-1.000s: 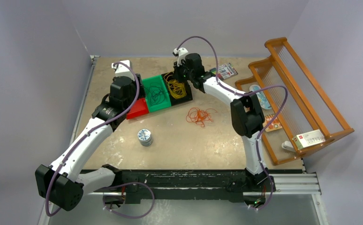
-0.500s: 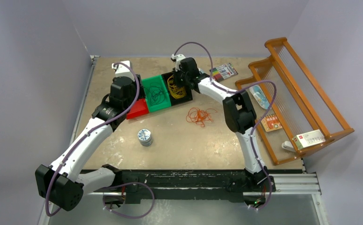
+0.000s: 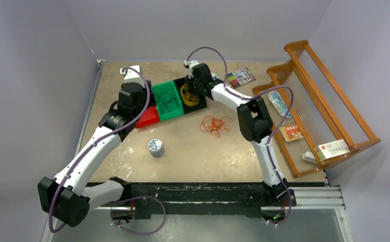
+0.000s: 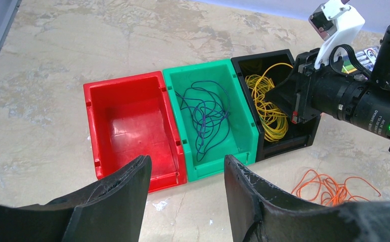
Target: Untangle the cables
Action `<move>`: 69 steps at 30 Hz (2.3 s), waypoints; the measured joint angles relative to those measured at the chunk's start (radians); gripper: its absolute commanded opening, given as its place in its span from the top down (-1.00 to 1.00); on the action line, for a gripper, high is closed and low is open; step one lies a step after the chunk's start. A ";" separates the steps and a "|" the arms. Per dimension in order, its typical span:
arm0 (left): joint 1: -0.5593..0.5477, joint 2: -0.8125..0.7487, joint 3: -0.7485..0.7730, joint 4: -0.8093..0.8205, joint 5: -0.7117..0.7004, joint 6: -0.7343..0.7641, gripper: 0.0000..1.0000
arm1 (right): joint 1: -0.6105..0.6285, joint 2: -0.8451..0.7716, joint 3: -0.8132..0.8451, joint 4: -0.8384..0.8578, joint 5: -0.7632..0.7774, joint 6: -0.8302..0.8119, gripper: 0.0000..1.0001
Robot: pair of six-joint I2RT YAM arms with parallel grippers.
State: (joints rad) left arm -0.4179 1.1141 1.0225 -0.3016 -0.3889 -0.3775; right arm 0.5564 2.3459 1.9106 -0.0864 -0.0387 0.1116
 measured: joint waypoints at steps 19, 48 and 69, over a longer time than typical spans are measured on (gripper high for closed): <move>0.000 0.000 0.000 0.000 0.002 0.000 -0.09 | 0.045 0.042 -0.005 -0.028 -0.001 0.001 1.00; 0.000 0.000 0.000 -0.002 0.002 0.003 -0.09 | 0.053 -0.123 -0.074 -0.033 0.051 0.004 0.18; 0.000 0.003 0.000 -0.001 0.013 0.003 -0.09 | 0.036 -0.326 -0.189 -0.029 0.012 0.034 -0.11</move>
State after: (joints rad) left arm -0.4179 1.1168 1.0225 -0.3027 -0.3756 -0.3740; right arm 0.5926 2.0201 1.7218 -0.1158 -0.0269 0.1455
